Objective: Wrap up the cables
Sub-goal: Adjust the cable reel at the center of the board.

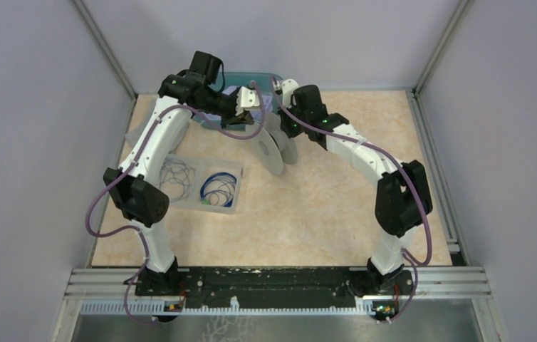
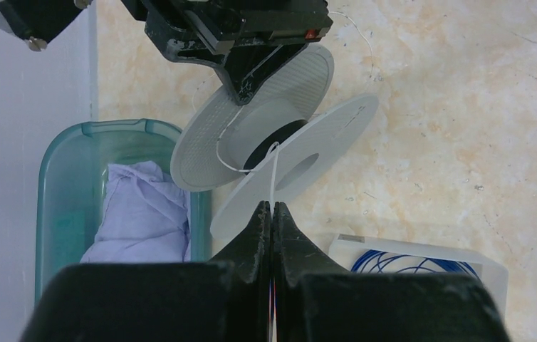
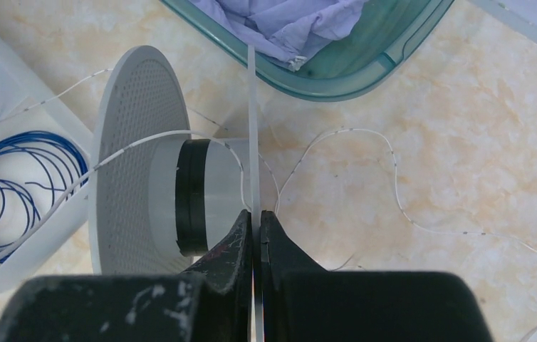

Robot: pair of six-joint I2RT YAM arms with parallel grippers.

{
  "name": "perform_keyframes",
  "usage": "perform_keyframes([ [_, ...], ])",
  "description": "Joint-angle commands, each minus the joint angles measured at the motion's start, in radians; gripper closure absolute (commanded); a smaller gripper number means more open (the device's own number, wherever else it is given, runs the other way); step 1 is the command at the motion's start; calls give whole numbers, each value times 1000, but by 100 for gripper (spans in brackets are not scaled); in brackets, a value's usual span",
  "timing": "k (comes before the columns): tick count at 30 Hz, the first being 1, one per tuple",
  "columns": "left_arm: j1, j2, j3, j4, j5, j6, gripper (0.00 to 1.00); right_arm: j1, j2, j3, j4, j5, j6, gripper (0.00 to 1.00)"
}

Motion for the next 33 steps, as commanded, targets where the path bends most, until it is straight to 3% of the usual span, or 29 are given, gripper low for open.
perform_keyframes([
  [1,6,8,27,20,31,18,100,30,8,65,56,33,47,100],
  [5,6,12,26,6,77,20,100,35,-1,64,33,19,49,96],
  [9,6,28,27,-20,89,32,100,34,-30,53,1,2,10,80],
  [13,7,36,11,-34,131,25,100,20,-78,24,-34,-20,-27,57],
  [19,6,37,-47,1,195,1,99,-44,-183,-83,-17,-165,-24,45],
  [27,6,55,-54,-8,248,-14,99,-50,-171,-161,42,-219,-36,48],
  [30,6,65,-58,-7,247,-22,99,-50,-151,-165,53,-240,-29,58],
  [33,6,65,-76,11,242,-37,99,-51,-137,-167,60,-238,-21,77],
])
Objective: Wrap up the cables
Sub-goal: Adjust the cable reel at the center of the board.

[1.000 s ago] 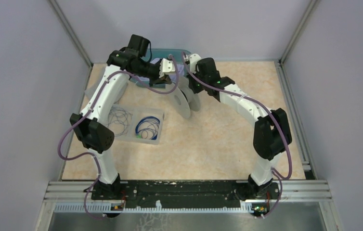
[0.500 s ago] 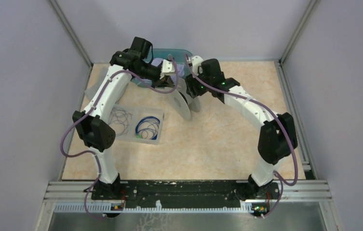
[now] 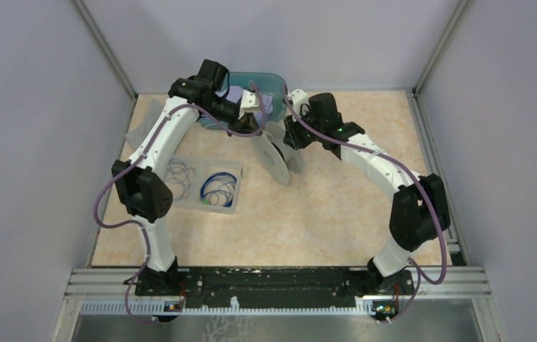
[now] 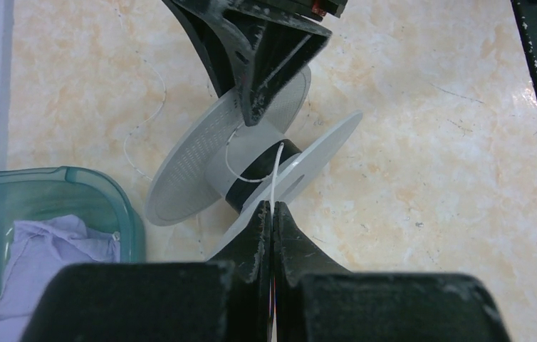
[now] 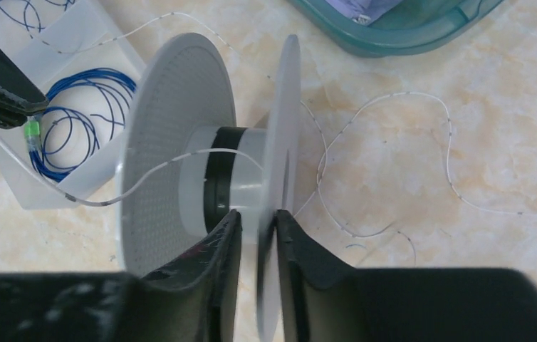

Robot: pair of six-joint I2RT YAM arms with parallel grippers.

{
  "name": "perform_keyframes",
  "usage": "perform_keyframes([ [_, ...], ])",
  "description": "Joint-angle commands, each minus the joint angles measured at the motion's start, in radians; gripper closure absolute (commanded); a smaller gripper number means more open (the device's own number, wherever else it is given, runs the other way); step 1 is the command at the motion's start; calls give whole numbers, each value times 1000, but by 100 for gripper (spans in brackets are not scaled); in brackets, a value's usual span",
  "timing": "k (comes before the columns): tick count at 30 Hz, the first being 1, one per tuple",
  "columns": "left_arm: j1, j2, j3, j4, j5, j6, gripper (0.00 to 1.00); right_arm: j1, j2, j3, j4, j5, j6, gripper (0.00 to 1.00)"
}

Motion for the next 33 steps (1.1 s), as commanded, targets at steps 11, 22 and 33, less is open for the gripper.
perform_keyframes([
  [11,5,-7,-83,125,29,-86,99,0,3,-16,85,-12,17,91],
  [22,4,-16,-117,178,35,-114,99,18,-11,-40,77,4,4,79],
  [33,5,-24,-115,189,24,-96,99,35,-33,-58,82,33,-3,72],
])
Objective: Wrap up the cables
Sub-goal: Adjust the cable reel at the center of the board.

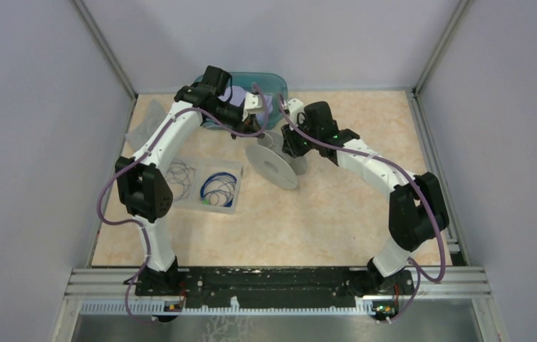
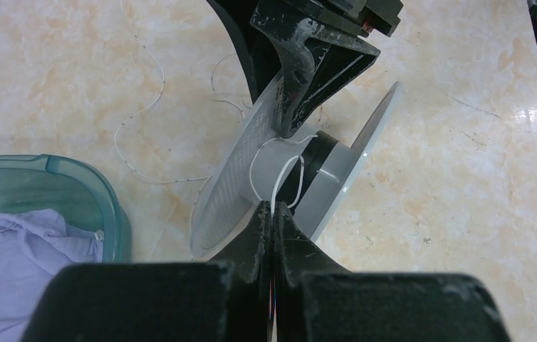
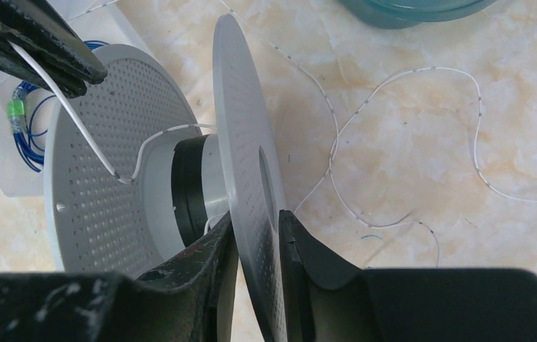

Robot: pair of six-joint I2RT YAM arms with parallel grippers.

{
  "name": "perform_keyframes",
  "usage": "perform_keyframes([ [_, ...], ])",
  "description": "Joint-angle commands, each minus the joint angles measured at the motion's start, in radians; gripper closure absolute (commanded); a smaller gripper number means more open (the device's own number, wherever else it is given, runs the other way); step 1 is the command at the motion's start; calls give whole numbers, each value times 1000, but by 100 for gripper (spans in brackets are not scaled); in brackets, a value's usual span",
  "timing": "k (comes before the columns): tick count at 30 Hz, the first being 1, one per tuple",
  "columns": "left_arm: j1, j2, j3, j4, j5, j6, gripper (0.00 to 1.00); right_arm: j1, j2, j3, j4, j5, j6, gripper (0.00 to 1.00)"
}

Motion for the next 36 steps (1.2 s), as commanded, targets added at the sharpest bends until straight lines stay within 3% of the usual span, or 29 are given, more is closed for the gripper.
perform_keyframes([
  [1,5,-25,18,24,9,7,99,4,-47,19,43,12,0,71],
  [12,-4,-61,-92,315,-182,-217,99,4,-69,10,88,7,77,70],
  [27,-47,-124,-259,547,-263,-384,99,4,-45,33,125,-50,165,60],
  [36,-77,-152,-320,634,-323,-456,99,4,-37,35,131,-29,184,68],
])
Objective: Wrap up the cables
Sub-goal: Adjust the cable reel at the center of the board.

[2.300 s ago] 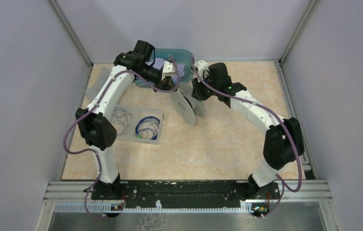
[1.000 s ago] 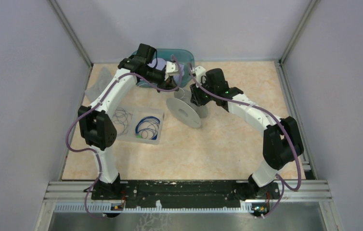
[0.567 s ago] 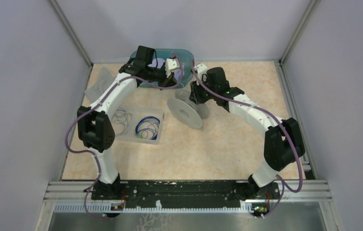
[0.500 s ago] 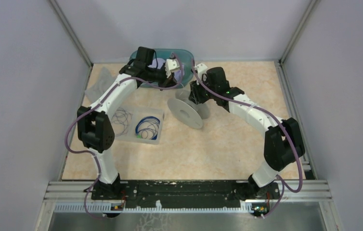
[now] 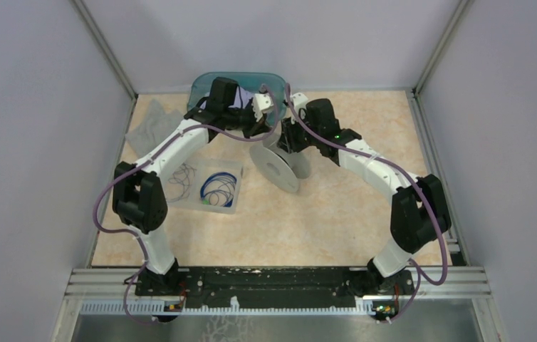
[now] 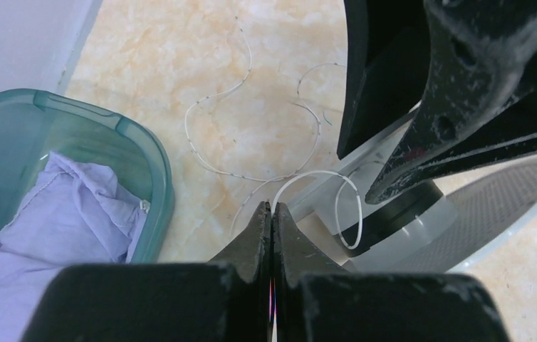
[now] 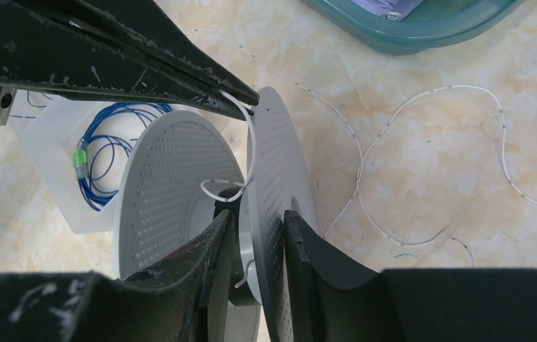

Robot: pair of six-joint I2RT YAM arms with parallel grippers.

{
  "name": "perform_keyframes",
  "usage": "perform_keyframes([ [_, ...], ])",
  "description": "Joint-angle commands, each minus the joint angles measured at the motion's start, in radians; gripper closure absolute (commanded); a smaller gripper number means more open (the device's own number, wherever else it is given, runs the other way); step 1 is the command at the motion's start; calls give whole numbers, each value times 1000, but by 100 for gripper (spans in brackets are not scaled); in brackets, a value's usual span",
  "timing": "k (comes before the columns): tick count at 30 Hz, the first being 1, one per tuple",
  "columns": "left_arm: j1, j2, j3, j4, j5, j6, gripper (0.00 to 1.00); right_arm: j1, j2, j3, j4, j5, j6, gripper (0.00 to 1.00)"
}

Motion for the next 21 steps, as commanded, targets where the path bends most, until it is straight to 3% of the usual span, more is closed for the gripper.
perform_keyframes([
  [1,-8,-41,-12,71,-32,-50,99,4,-18,35,57,6,20,68],
  [12,-19,-69,-78,156,-109,-123,99,10,-34,27,70,-9,60,60],
  [21,-18,-84,-121,199,-91,-237,99,26,-24,31,65,22,38,56],
])
